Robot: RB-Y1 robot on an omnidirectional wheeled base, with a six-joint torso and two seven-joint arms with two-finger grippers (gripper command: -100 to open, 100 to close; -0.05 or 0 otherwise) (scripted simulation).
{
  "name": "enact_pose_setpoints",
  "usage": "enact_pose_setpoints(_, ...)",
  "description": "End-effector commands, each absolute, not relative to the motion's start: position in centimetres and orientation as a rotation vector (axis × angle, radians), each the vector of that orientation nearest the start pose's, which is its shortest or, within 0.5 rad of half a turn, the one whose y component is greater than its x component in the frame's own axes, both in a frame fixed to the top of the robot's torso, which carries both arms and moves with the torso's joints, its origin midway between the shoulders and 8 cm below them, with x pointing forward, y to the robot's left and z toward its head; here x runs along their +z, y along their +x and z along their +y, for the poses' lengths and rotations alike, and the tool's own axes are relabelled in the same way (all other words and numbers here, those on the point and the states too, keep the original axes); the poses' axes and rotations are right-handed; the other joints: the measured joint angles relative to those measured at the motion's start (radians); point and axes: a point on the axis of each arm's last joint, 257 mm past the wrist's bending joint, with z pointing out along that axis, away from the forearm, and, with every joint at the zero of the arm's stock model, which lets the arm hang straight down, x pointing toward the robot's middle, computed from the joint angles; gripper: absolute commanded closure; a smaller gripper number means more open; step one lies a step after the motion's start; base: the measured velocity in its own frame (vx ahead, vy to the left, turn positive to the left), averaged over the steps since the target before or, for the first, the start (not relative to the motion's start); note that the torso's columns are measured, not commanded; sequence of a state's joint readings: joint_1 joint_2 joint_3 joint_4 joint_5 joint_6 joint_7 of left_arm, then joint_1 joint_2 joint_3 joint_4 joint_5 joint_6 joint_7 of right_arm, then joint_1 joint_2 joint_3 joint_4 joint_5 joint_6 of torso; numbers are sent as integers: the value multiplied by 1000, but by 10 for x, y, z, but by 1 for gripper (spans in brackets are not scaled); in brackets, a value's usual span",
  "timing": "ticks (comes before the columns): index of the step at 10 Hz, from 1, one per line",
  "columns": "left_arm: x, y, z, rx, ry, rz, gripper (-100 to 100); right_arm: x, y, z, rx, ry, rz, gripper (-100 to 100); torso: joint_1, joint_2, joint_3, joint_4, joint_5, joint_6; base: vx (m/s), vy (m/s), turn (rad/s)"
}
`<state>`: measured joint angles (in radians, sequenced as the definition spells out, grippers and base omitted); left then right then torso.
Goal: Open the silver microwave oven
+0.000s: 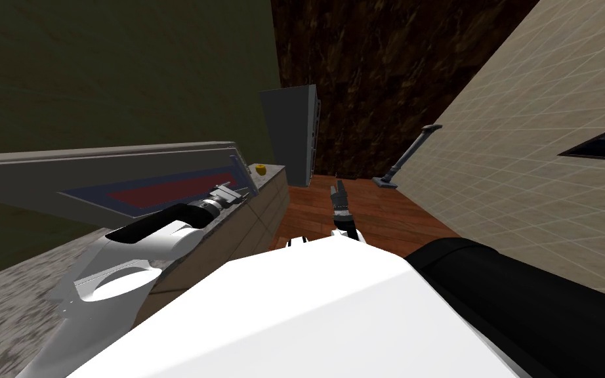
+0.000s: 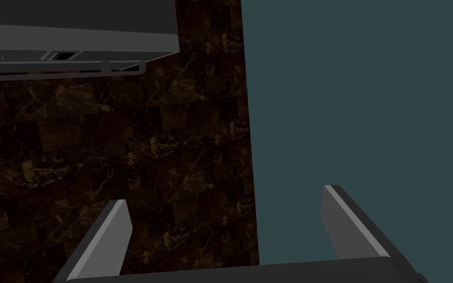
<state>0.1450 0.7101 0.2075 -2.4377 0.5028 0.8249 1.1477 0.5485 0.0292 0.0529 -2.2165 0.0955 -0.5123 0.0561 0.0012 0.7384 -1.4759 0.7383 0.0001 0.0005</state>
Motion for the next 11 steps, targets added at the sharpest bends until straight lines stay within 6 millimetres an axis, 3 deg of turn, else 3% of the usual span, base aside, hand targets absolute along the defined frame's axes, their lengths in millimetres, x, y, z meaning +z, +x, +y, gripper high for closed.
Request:
enact_pose_setpoints(1,-21,447,289,-1737,-1883,939,-100,-18,353,-260,1208,675,729,0,0,0,0,0,0,0,42,-37,20)
enact_pose_setpoints(7,19,424,254,-1829,-1774,995,-100,-18,353,-260,1208,675,729,0,-1,0,0,0,0,0,17,-21,17)
enact_pose_setpoints(10,19,424,258,-1819,-1784,987,-100,-18,353,-260,1208,675,729,0,-2,-6,-3,-2,0,0,58,-9,-9)
enact_pose_setpoints(11,19,424,258,-1818,-1785,986,100,-18,353,-260,1208,675,729,0,-1,-3,-2,-1,0,0,9,-2,1)
